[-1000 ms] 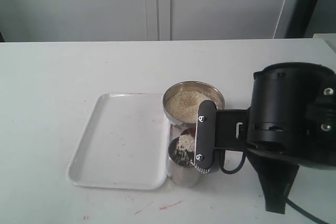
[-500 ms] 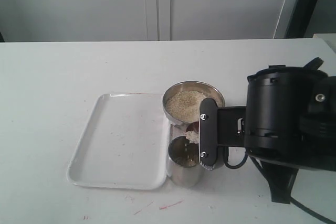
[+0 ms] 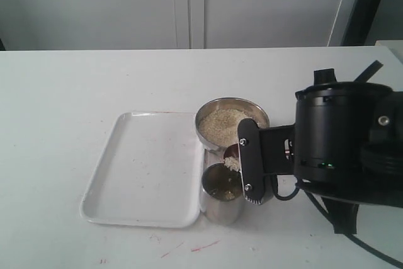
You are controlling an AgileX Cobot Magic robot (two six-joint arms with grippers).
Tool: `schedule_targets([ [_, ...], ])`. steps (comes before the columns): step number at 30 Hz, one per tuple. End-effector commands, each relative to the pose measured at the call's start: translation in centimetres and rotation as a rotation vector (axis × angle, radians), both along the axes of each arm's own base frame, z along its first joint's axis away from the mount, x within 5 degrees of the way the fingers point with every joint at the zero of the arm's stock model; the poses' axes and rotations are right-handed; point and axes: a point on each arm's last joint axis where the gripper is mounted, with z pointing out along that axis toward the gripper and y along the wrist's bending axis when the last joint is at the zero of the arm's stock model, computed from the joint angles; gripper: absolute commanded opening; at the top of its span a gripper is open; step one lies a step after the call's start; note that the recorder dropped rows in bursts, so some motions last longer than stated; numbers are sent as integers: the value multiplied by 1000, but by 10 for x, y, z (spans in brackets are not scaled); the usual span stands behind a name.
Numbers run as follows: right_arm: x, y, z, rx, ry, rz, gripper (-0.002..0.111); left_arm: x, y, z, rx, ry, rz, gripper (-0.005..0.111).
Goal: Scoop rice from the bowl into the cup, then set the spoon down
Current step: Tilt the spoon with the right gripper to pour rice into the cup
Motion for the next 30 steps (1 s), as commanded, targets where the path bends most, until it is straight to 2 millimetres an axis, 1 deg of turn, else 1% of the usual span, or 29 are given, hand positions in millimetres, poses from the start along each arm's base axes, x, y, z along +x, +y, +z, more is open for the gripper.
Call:
schedule_targets([
  [1, 1, 0, 0, -36, 6, 35, 0, 0, 0, 2, -17, -5, -1, 14],
  [11, 3, -1, 2, -101, 16, 106, 0, 0, 0, 2, -17, -5, -1, 14],
  [23, 7, -2, 7, -184, -25, 170, 0, 0, 0, 2, -17, -5, -1, 14],
  [26, 6, 2, 8, -194, -38, 196, 0, 0, 0, 2, -17, -5, -1, 14],
  [30, -1, 13, 9, -196, -46, 249, 0, 0, 0, 2, -17, -5, -1, 14],
])
